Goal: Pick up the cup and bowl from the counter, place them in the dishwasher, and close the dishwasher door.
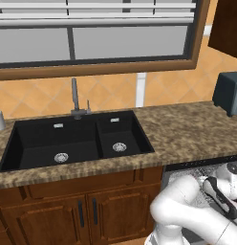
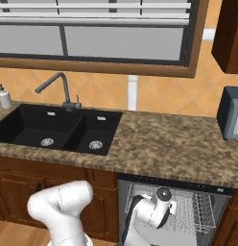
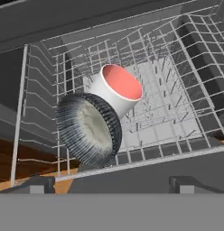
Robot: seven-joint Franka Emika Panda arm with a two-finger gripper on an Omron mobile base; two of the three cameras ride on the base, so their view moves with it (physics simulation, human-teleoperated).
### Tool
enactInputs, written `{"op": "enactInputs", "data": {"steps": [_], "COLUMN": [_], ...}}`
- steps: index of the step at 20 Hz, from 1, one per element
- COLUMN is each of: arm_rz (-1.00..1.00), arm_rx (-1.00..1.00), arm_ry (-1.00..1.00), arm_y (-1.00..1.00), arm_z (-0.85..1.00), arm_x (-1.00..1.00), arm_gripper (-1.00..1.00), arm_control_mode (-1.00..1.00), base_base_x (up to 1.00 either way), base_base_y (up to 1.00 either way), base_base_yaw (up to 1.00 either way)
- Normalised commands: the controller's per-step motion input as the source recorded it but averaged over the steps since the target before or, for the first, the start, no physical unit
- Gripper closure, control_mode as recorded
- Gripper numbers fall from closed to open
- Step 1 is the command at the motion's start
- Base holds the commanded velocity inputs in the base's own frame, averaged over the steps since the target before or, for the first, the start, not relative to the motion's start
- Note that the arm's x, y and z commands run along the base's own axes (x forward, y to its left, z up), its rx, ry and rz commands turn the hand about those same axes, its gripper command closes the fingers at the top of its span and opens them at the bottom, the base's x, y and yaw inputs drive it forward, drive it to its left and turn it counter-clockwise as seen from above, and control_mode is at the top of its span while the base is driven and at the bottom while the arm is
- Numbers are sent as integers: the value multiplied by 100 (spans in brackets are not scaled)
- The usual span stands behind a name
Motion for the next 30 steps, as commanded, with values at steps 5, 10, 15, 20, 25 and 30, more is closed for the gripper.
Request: {"op": "enactInputs", "data": {"steps": [5, 10, 15, 20, 25, 30], "arm_rz": [0, 0, 0, 0, 0, 0], "arm_rx": [6, 0, 0, 0, 0, 0], "arm_ry": [13, 13, 1, -1, -2, -8], "arm_y": [-3, 0, 1, 0, 0, 0], "arm_z": [-21, -57, -60, -46, -32, -20], "arm_x": [-63, 14, 65, 83, 92, 99], "arm_gripper": [-100, -100, -100, -100, -100, -100], "arm_control_mode": [-100, -100, -100, -100, -100, -100], "base_base_x": [0, 0, 0, 0, 0, 0], "base_base_y": [0, 0, 0, 0, 0, 0], "base_base_yaw": [0, 0, 0, 0, 0, 0]}}
